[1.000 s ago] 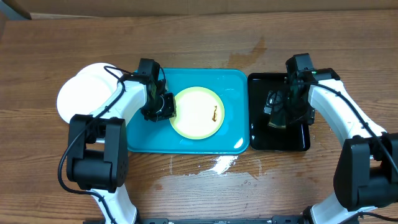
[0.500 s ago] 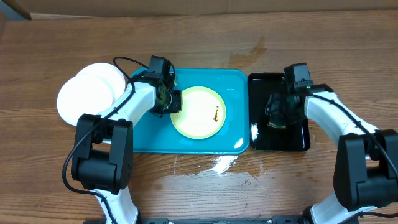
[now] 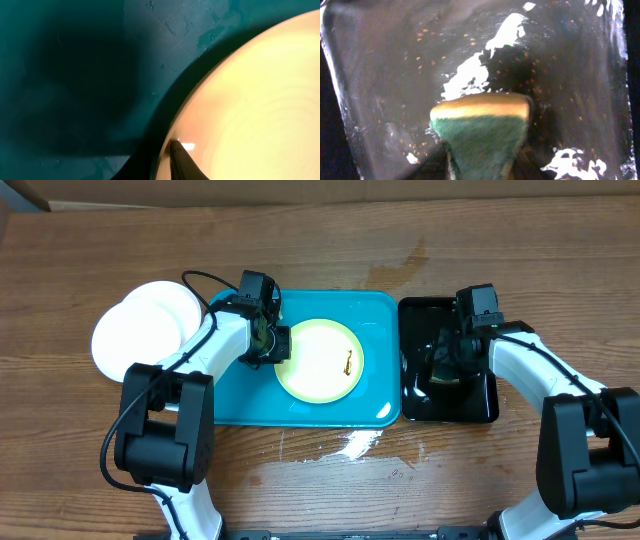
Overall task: Clean dirty plates on tray and stack at the side
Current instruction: 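Grasp the sponge in the black tray with the right gripper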
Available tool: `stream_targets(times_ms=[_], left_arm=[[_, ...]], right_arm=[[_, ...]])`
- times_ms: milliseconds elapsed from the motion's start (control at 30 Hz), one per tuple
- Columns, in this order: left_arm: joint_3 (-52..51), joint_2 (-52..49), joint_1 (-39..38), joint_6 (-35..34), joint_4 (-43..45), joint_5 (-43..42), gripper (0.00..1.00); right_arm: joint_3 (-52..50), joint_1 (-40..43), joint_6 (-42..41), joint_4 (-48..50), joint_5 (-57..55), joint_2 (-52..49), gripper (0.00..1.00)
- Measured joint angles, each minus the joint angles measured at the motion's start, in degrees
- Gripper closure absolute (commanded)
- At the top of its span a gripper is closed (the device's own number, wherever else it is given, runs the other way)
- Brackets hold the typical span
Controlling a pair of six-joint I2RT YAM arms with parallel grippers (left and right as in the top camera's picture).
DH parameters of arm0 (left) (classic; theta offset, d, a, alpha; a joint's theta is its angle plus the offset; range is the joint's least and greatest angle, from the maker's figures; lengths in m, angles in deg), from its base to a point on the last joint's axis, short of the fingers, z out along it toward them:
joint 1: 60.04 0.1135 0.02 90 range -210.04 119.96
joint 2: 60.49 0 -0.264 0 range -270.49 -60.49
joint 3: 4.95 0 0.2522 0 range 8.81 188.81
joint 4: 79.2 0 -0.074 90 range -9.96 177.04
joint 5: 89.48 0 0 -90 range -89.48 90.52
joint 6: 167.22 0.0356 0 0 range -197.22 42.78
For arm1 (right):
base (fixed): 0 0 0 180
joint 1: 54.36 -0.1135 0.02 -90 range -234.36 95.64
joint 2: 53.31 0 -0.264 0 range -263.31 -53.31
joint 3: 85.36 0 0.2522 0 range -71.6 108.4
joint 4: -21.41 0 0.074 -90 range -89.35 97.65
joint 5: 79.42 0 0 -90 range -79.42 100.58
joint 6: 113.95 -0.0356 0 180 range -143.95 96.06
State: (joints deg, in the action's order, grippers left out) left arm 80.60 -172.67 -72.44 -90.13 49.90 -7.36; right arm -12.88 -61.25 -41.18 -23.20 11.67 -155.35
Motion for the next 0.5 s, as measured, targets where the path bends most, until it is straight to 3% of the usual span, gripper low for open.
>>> stream_targets(times_ms=[100, 367, 400, 500], left_arm=[[-0.13, 0.00, 0.00, 0.02, 0.13, -0.02, 0.80], [-0.20, 0.04, 0.00, 0.02, 0.20, -0.02, 0.80], [-0.20, 0.04, 0.00, 0.00, 0.20, -0.04, 0.80], [-0.22, 0.04, 0.00, 0.02, 0.33, 0.00, 0.81]], right_arm=[[0.52, 0.00, 0.76, -0.98, 0.04, -0.02, 0.40], [1.62, 0.00, 1.84, 4.00, -0.42, -0.20, 0.41], [1.60, 0.00, 1.90, 4.37, -0.48, -0.26, 0.44], [1.20, 0.00, 2.05, 5.62, -0.70, -0.59, 0.75]])
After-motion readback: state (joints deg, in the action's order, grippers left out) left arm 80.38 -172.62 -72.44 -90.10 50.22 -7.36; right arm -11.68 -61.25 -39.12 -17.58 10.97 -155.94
